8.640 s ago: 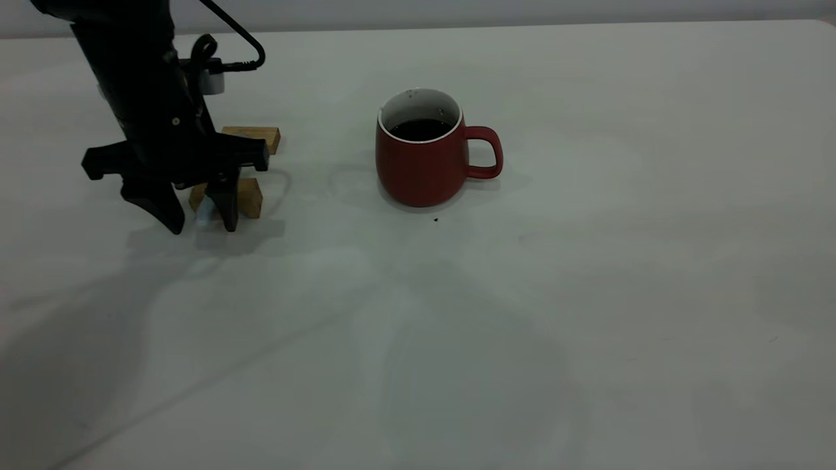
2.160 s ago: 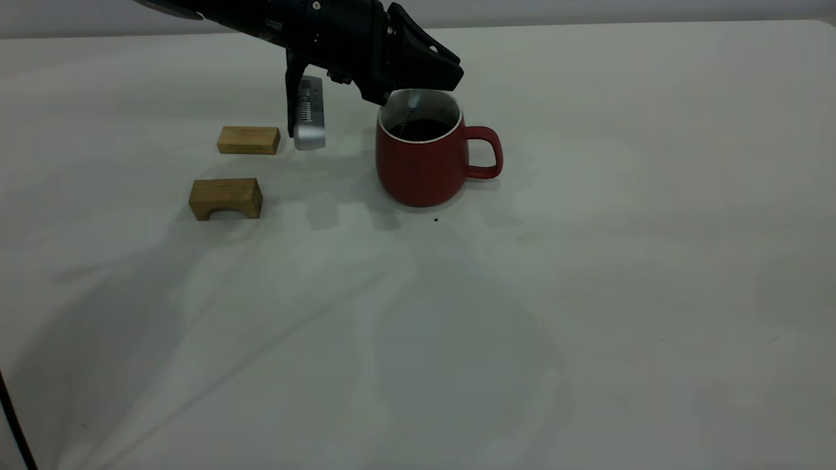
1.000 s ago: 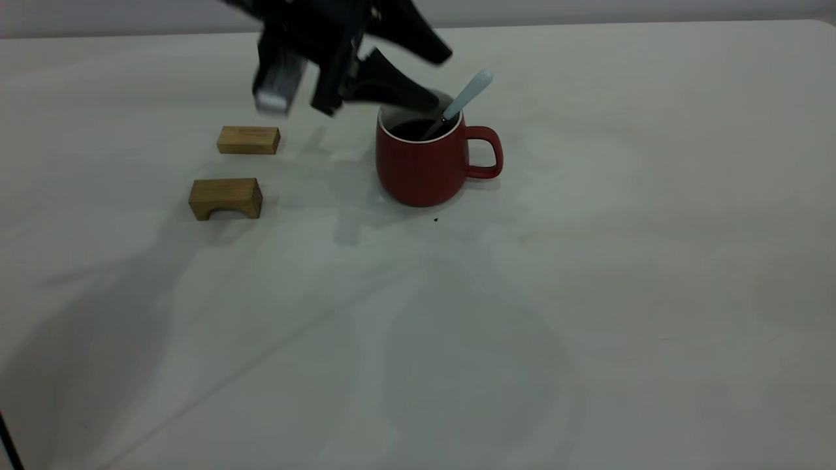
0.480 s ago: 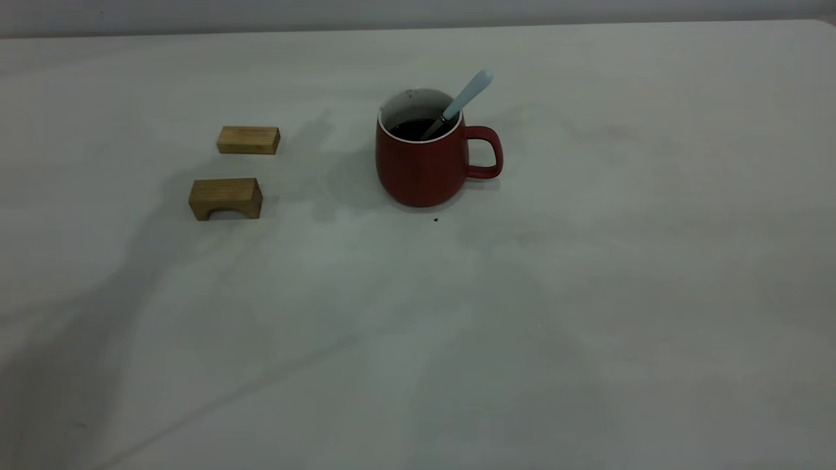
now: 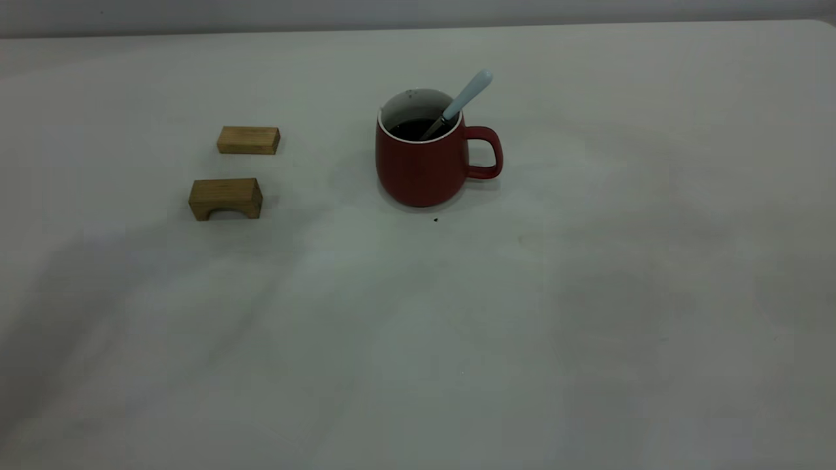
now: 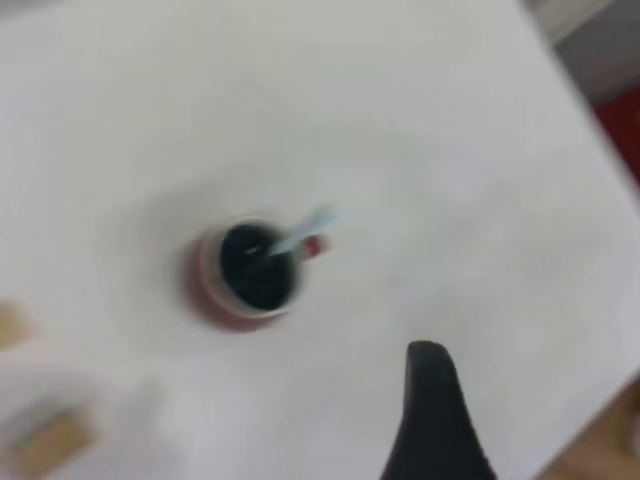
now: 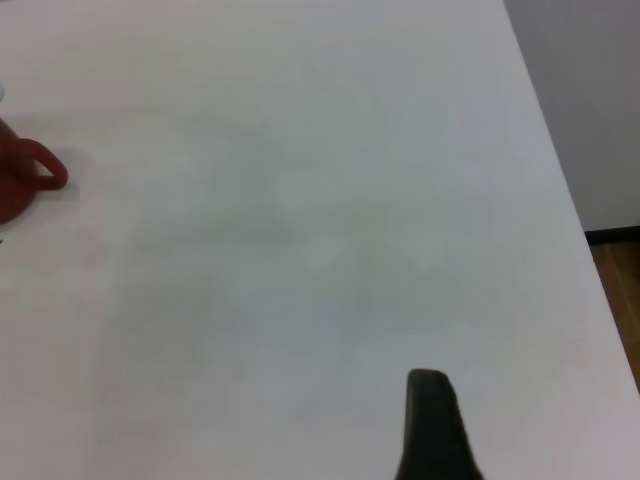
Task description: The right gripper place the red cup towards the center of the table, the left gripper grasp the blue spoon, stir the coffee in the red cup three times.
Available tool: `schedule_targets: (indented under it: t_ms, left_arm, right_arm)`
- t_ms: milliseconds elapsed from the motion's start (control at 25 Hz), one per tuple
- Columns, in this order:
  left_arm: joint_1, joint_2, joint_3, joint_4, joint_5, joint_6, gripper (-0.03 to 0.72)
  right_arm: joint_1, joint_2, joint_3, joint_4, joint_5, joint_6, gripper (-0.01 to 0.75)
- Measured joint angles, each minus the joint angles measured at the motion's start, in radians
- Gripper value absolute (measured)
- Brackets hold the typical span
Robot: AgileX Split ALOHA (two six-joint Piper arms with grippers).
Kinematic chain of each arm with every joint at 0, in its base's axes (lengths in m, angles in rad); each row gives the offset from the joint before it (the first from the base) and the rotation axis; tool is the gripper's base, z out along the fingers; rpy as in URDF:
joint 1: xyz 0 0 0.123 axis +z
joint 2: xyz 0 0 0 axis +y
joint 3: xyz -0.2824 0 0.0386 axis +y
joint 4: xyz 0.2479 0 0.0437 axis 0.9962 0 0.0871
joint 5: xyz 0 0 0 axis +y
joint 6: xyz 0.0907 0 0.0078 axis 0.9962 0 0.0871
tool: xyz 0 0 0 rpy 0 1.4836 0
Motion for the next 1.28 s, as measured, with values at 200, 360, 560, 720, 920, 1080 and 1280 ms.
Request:
schedule_targets:
  t_ms: [200,360,560,720,920,1080,1280]
  left_arm:
    - [0.002,-0.227,0.002,0.246,0.174,-0.004,0.575]
    - [0.002,-0.409,0.027,0.37,0.174,-0.02,0.575]
    - [0.002,-0.679,0.208,0.431,0.174,-0.025,0.575]
    - [0.002,-0.914,0.4,0.448,0.174,-0.026,0.575]
    - [0.091,-1.147,0.682,0.438,0.174,-0.085,0.575]
    - [0.196,-1.29,0.916,0.438,0.169,-0.091,0.575]
    - [0.234,-1.443,1.121,0.42,0.148,-0.098,0.575]
  right_arm:
    - [0.0,0.0,0.0,0.001,0.0,0.0,0.547]
    - [0.0,0.0,0.0,0.001,0.0,0.0,0.547]
    - [0.0,0.0,0.0,0.001,0.0,0.0,0.547]
    - [0.0,0.0,0.0,0.001,0.0,0.0,0.547]
    - [0.0,0.0,0.0,0.001,0.0,0.0,0.547]
    - [0.0,0.0,0.0,0.001,0.0,0.0,0.547]
    - [0.0,0.0,0.0,0.001,0.0,0.0,0.547]
